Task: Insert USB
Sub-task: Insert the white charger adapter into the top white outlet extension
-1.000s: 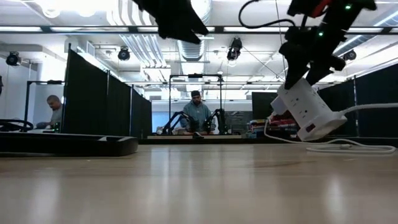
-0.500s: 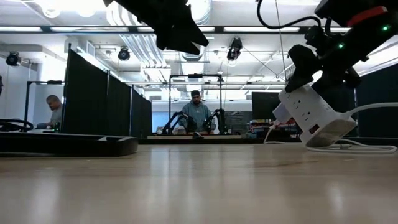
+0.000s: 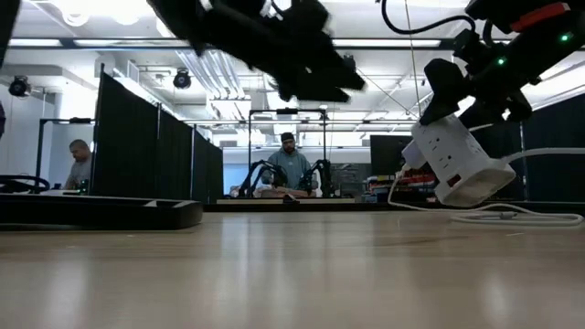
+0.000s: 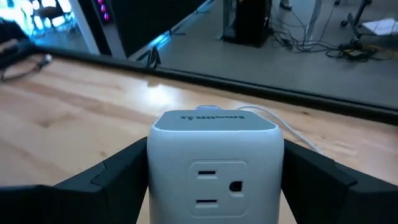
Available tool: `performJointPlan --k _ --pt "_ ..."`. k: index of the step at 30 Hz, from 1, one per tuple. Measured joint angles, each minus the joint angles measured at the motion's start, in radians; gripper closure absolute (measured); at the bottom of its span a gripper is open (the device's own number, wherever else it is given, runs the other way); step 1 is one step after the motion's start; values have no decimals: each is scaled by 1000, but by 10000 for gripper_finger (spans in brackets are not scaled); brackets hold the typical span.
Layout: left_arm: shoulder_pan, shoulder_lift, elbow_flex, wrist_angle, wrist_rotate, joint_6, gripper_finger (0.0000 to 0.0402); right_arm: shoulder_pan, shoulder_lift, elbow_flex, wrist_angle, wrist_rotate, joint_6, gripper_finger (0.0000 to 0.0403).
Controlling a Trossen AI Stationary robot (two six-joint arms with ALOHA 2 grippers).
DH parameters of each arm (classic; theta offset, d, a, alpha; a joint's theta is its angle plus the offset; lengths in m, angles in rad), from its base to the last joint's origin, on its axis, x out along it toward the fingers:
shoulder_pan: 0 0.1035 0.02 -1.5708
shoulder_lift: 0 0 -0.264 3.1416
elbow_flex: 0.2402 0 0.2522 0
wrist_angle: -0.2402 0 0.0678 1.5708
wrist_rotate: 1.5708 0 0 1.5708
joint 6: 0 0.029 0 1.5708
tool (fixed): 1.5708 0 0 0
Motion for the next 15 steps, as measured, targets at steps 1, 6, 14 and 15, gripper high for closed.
performJointPlan --k 1,6,14,15 --pt "-3 39 24 25 10 -10 89 0 -1 1 0 12 14 109" --pt "-25 249 213 51 96 -22 89 0 11 2 5 30 32 109" --pt "-34 427 467 -32 99 -30 89 -1 74 -54 4 144 102 109" --pt "-35 433 474 -33 98 -22 89 0 84 -68 6 153 145 109"
